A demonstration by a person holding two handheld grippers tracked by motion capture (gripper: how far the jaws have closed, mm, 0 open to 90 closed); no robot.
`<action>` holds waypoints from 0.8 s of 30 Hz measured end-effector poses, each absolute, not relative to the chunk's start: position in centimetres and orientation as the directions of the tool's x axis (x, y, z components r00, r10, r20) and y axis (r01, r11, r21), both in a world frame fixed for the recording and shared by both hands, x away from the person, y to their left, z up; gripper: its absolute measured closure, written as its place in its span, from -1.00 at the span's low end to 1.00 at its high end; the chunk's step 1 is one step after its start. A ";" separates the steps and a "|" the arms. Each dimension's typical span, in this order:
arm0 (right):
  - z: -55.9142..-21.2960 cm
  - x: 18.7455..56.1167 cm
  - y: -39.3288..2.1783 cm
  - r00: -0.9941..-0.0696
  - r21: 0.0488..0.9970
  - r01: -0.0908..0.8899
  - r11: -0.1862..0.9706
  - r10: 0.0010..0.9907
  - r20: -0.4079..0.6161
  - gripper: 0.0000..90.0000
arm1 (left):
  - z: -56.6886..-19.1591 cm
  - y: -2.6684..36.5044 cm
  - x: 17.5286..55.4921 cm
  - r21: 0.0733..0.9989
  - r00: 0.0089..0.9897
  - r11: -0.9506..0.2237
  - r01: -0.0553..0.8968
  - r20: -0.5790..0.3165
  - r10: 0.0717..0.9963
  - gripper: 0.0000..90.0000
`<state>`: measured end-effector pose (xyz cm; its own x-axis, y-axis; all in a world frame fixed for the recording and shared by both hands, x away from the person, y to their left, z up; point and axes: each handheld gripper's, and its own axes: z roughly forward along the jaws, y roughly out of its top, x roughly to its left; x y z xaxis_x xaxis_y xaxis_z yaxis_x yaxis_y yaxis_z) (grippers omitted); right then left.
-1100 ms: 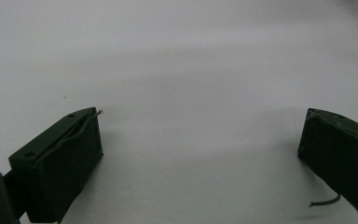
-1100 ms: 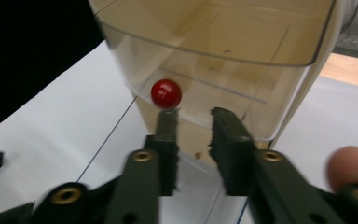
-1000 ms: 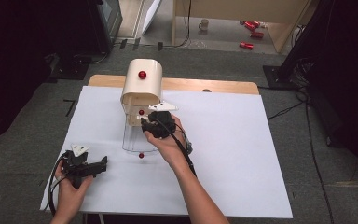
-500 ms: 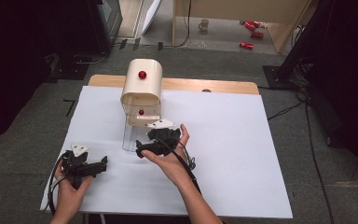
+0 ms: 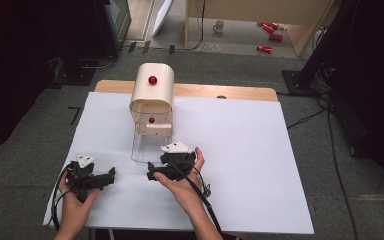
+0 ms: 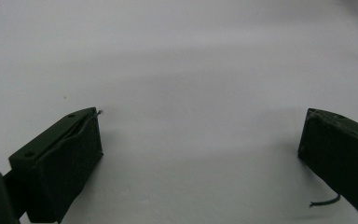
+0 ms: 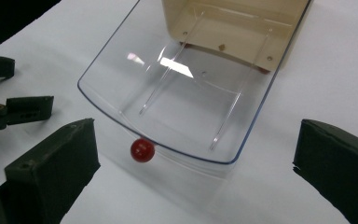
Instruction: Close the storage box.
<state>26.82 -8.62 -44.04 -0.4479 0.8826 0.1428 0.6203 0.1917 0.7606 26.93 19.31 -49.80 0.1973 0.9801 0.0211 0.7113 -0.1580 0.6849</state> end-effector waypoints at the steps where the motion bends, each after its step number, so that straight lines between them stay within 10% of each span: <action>1: -44.1 26.7 -8.6 -0.449 0.762 0.617 0.195 0.883 0.139 -1.00 | -49.8 19.3 26.9 0.685 0.197 -0.158 0.711 0.021 0.980 -1.00; 24: -48.1 23.3 -6.8 -0.376 0.745 0.655 0.127 0.910 0.175 -0.95 | -49.8 19.3 26.9 0.685 0.197 -0.157 0.712 0.020 0.980 -1.00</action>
<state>23.32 -6.85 -48.12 -0.3755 0.9102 0.1749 0.6551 0.1272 0.7447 26.93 19.29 -49.81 0.1969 0.9802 0.0198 0.7116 -0.1568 0.6849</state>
